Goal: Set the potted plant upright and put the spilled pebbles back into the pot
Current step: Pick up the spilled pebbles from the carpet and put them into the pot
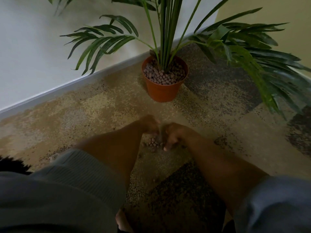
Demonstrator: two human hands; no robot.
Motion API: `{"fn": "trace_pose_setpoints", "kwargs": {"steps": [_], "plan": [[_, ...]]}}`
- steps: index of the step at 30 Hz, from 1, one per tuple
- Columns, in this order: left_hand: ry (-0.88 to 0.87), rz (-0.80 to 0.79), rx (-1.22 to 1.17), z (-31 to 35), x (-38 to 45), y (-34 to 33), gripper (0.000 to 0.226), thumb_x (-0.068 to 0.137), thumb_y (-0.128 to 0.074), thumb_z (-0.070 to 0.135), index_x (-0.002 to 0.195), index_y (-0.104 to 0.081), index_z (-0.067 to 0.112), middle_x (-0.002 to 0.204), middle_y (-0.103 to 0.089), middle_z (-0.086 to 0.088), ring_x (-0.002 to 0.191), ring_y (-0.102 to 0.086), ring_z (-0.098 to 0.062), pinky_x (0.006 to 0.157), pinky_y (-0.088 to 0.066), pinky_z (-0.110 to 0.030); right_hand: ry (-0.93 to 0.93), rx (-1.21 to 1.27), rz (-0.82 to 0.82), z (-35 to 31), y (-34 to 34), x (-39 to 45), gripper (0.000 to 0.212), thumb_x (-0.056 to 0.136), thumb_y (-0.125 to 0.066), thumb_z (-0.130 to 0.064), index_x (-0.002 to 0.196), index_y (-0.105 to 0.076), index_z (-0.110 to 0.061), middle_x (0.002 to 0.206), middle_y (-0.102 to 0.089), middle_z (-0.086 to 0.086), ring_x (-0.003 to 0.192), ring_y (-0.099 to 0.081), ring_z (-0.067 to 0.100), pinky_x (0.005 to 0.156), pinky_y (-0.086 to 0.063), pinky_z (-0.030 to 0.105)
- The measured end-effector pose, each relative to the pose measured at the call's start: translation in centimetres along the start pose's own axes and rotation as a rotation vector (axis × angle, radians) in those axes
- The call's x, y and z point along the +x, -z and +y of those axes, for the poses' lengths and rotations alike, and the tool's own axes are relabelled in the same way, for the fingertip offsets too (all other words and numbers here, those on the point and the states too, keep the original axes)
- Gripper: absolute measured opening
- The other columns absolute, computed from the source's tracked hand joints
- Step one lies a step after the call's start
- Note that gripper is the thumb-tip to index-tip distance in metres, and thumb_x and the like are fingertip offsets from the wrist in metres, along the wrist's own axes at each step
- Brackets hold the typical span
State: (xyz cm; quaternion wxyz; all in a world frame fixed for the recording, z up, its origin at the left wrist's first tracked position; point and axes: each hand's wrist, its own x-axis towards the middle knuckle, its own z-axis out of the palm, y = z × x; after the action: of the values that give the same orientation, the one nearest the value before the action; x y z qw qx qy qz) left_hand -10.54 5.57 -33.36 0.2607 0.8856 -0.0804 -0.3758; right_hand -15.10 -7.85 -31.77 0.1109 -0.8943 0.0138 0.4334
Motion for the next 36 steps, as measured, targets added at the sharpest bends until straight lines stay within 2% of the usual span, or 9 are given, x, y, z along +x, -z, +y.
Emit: {"fn": "trace_pose_setpoints", "kwargs": {"steps": [5,9,13,16,21,27,31,33,36], "plan": [[0.035,-0.251,0.219,-1.2,-0.4,-1.8,0.086,0.061,-0.089,0.015,0.135,-0.045,0.024,0.123,-0.057,-0.007,0.103,-0.065,-0.027,0.079,-0.060,-0.041,0.034,-0.007,0.081,0.5,-1.6,0.9,0.114,0.051,-0.096,-0.016,0.145,-0.032,-0.014,0.152,-0.031,0.014,0.133,-0.045,0.036,0.096,-0.053,0.045],[-0.040,-0.109,0.399,-1.8,-1.3,-2.7,0.110,0.049,-0.095,0.024,0.140,-0.033,0.028,0.136,-0.028,-0.007,0.123,-0.042,-0.032,0.090,-0.054,-0.042,0.188,0.042,0.192,0.9,-2.9,2.0,0.077,0.050,-0.095,-0.017,0.119,-0.062,-0.017,0.122,-0.062,0.008,0.109,-0.063,0.026,0.088,-0.055,0.033],[-0.054,-0.073,0.547,-1.9,-1.9,-3.2,0.127,0.051,-0.094,0.028,0.151,-0.017,0.026,0.145,-0.019,-0.010,0.134,-0.030,-0.036,0.102,-0.047,-0.044,0.295,0.121,0.238,0.7,-3.2,2.1,0.050,0.068,-0.085,-0.019,0.113,-0.067,-0.012,0.119,-0.064,0.013,0.110,-0.061,0.029,0.092,-0.050,0.032],[-0.084,-0.029,0.525,-2.0,-1.8,-3.2,0.108,0.056,-0.092,0.026,0.146,-0.032,0.021,0.139,-0.029,-0.006,0.129,-0.035,-0.029,0.095,-0.048,-0.035,0.319,0.129,0.264,0.6,-3.4,2.0,0.042,0.076,-0.078,-0.019,0.115,-0.067,-0.010,0.119,-0.063,0.014,0.111,-0.060,0.030,0.095,-0.050,0.035],[-0.144,0.009,0.409,-2.1,-0.9,-3.2,0.023,0.071,-0.079,0.020,0.091,-0.070,0.013,0.098,-0.069,-0.011,0.091,-0.068,-0.024,0.074,-0.058,-0.031,0.320,0.125,0.322,0.7,-3.8,1.9,0.039,0.078,-0.074,-0.021,0.115,-0.067,-0.012,0.120,-0.061,0.012,0.110,-0.058,0.028,0.094,-0.049,0.032],[-0.094,0.082,0.410,-2.2,-0.1,-3.3,0.024,0.084,-0.066,0.030,0.102,-0.066,0.014,0.107,-0.066,-0.008,0.099,-0.064,-0.026,0.076,-0.045,-0.028,0.311,0.139,0.413,0.5,-4.1,2.3,0.023,0.085,-0.067,-0.016,0.107,-0.072,-0.011,0.115,-0.067,0.010,0.107,-0.062,0.025,0.097,-0.046,0.025],[-0.083,0.066,0.332,-2.3,0.3,-3.0,0.021,0.086,-0.063,0.017,0.106,-0.068,0.014,0.115,-0.065,-0.006,0.109,-0.060,-0.024,0.084,-0.044,-0.026,0.213,0.417,0.460,0.7,-4.0,2.7,0.012,0.083,-0.070,-0.013,0.094,-0.075,-0.011,0.098,-0.072,0.007,0.075,-0.062,0.011,0.065,-0.042,0.001],[-0.045,0.058,0.254,-2.3,0.4,-3.0,0.018,0.085,-0.061,0.012,0.101,-0.070,0.012,0.109,-0.068,-0.007,0.099,-0.064,-0.021,0.083,-0.049,-0.028,0.127,0.658,0.428,0.8,-3.7,2.7,0.012,0.080,-0.072,-0.006,0.090,-0.072,-0.012,0.088,-0.070,0.005,0.068,-0.063,0.010,0.064,-0.051,0.008],[0.024,0.053,0.009,-2.1,0.3,-2.9,0.010,0.084,-0.062,0.010,0.088,-0.069,0.015,0.087,-0.071,-0.010,0.062,-0.063,-0.013,0.058,-0.050,-0.022,-0.038,1.123,0.276,0.6,-3.0,2.3,0.015,0.082,-0.064,0.003,0.090,-0.064,-0.009,0.089,-0.065,0.008,0.078,-0.067,0.019,0.068,-0.062,0.030]]}}
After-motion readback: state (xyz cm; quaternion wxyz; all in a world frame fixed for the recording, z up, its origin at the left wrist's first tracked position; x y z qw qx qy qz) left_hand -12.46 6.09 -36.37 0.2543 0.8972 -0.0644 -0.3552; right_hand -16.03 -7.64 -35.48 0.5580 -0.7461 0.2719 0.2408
